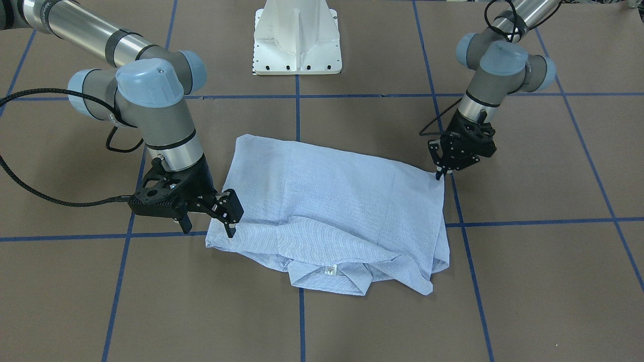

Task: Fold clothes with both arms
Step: 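Lift the grasped side with the left gripper and fold it across the shirt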

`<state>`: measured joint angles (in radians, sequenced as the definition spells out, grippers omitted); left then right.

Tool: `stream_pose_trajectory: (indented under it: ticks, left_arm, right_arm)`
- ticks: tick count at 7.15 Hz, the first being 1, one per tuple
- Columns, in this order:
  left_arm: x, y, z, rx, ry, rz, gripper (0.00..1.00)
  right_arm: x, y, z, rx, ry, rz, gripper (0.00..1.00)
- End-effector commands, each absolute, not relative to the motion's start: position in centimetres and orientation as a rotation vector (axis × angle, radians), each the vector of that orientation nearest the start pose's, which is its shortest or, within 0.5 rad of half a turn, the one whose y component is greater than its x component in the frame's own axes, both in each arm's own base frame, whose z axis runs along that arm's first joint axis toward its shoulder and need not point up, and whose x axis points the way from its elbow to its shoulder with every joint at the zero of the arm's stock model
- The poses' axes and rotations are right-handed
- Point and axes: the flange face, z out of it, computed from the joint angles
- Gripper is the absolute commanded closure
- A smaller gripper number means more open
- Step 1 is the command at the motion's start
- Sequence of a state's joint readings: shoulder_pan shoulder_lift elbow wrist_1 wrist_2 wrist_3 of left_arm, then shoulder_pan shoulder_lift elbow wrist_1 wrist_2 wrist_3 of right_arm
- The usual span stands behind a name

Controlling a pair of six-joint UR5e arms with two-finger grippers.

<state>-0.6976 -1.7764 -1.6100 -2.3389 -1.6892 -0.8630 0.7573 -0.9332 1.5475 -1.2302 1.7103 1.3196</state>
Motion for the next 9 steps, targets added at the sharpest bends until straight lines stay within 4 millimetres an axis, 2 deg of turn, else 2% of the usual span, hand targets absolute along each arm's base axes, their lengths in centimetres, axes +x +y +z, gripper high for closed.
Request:
stream_pose_trajectory:
  ticks: [1,2,3,4,5,6,7,8,9]
  left_arm:
    - [39.3,-60.5,43.1,0.603,0.722,0.021,1.00]
    - [39.3,-65.8,42.4,0.617,0.678,0.014,1.00]
    - [40.2,-70.3,40.3,0.636,0.631,-0.011,1.00]
    - [42.3,-73.8,37.3,0.652,0.592,-0.033,1.00]
    - [43.8,-75.6,36.1,0.672,0.611,-0.033,1.00]
    - [44.3,-76.2,35.9,0.680,0.621,-0.030,1.00]
    - [43.7,-76.5,35.4,0.690,0.626,-0.026,1.00]
    - [41.7,-77.0,33.8,0.728,0.639,0.048,0.02]
    - [39.6,-75.9,32.6,0.748,0.692,0.087,0.00]
  right_arm:
    - [-43.6,-57.6,25.6,0.349,-0.900,0.398,0.00]
    - [-43.6,-57.5,25.4,0.350,-0.903,0.398,0.00]
    - [-43.7,-57.5,25.4,0.349,-0.903,0.397,0.00]
    - [-43.7,-57.5,25.5,0.349,-0.901,0.396,0.00]
    - [-43.8,-57.4,25.4,0.348,-0.903,0.396,0.00]
    - [-43.8,-57.3,25.2,0.348,-0.906,0.395,0.00]
    - [-44.0,-57.3,25.3,0.346,-0.906,0.395,0.00]
    - [-44.0,-57.2,25.3,0.343,-0.907,0.402,0.00]
    - [-44.6,-56.9,24.5,0.326,-0.924,0.428,0.00]
